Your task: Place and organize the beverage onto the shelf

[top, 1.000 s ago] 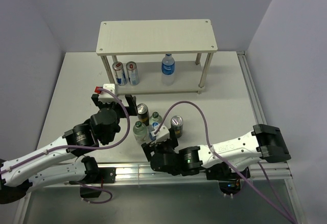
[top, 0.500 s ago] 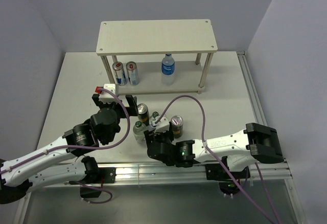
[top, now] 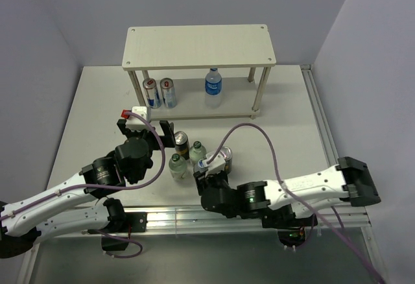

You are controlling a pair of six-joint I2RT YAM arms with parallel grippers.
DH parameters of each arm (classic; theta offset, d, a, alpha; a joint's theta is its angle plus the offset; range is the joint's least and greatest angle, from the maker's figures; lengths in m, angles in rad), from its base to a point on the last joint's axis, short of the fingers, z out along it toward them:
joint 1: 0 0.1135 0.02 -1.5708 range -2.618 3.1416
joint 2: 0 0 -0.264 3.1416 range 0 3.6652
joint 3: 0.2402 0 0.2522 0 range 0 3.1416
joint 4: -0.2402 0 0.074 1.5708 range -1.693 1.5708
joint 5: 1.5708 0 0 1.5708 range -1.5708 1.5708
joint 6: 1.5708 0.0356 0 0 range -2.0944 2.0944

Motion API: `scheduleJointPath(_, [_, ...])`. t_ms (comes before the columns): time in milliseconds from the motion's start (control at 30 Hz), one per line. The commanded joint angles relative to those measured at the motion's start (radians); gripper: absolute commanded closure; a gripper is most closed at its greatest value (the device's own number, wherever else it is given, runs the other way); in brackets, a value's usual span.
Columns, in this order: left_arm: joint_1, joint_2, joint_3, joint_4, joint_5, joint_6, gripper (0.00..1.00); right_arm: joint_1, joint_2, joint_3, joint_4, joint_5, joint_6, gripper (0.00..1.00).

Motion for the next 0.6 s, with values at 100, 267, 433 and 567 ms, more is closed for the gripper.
scheduleJointPath(100, [-0.008,-0.003,0.03,0.001,-0.003,0.01,0.01,0.116,-0.292,0.265,-0.168,0.227,-0.064,1.0])
scheduleJointPath(267, [-0.007,-0.005,0.028,0.009,0.003,0.018,0.01,0.118,-0.42,0.327,-0.031,0.302,-0.35,1.0])
scheduleJointPath(433, [-0.007,-0.005,0.011,0.036,0.032,0.03,0.01,-0.162,-0.462,0.304,0.049,0.065,-0.446,1.0])
scheduleJointPath(567, [-0.005,-0.003,0.011,0.039,0.043,0.03,0.01,-0.455,-0.418,0.253,0.126,-0.141,-0.437,1.0])
